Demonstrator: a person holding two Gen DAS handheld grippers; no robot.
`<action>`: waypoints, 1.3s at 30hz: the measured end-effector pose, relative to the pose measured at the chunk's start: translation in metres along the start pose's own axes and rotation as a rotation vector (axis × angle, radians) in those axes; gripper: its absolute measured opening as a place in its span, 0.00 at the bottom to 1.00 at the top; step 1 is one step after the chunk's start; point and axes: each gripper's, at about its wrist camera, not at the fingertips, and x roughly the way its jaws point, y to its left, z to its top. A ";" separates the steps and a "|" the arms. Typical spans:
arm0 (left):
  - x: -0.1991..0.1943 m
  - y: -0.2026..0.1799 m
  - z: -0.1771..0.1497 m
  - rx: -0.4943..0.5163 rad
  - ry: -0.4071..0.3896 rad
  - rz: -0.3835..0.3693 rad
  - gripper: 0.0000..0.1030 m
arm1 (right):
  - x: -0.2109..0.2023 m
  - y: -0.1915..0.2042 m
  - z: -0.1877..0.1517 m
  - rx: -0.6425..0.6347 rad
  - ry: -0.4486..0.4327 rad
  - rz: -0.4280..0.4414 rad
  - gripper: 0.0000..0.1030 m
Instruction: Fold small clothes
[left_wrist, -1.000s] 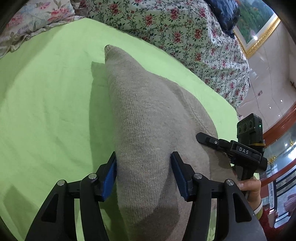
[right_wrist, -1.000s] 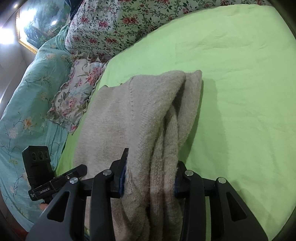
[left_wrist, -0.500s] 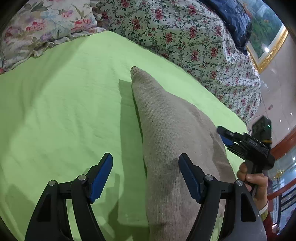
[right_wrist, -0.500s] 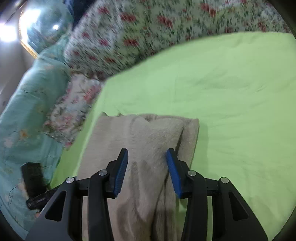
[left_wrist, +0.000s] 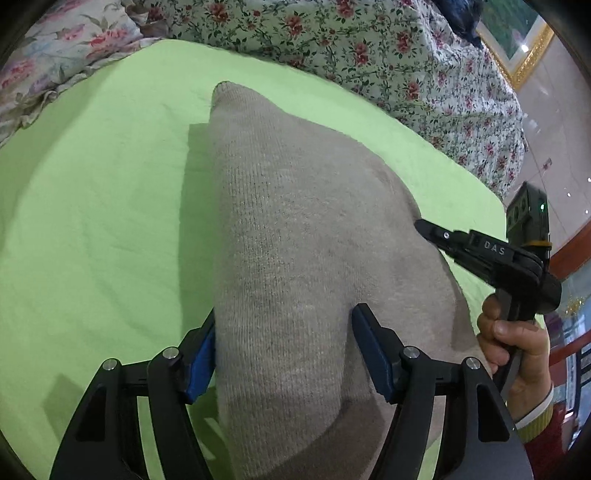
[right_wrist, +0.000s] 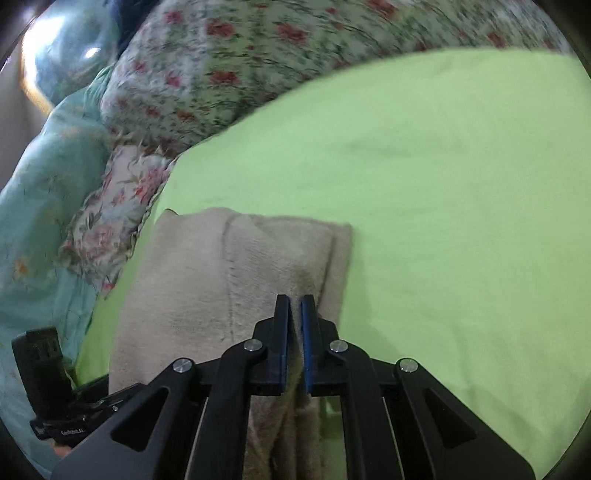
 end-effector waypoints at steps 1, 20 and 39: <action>-0.003 -0.001 -0.001 0.003 -0.001 0.007 0.67 | -0.006 -0.003 -0.001 0.022 -0.007 0.014 0.07; -0.100 -0.018 -0.070 0.097 -0.187 -0.196 0.66 | -0.060 0.064 -0.101 -0.033 -0.027 0.147 0.12; -0.038 -0.040 -0.107 0.232 -0.041 -0.086 0.74 | -0.072 0.034 -0.107 0.001 -0.106 -0.058 0.03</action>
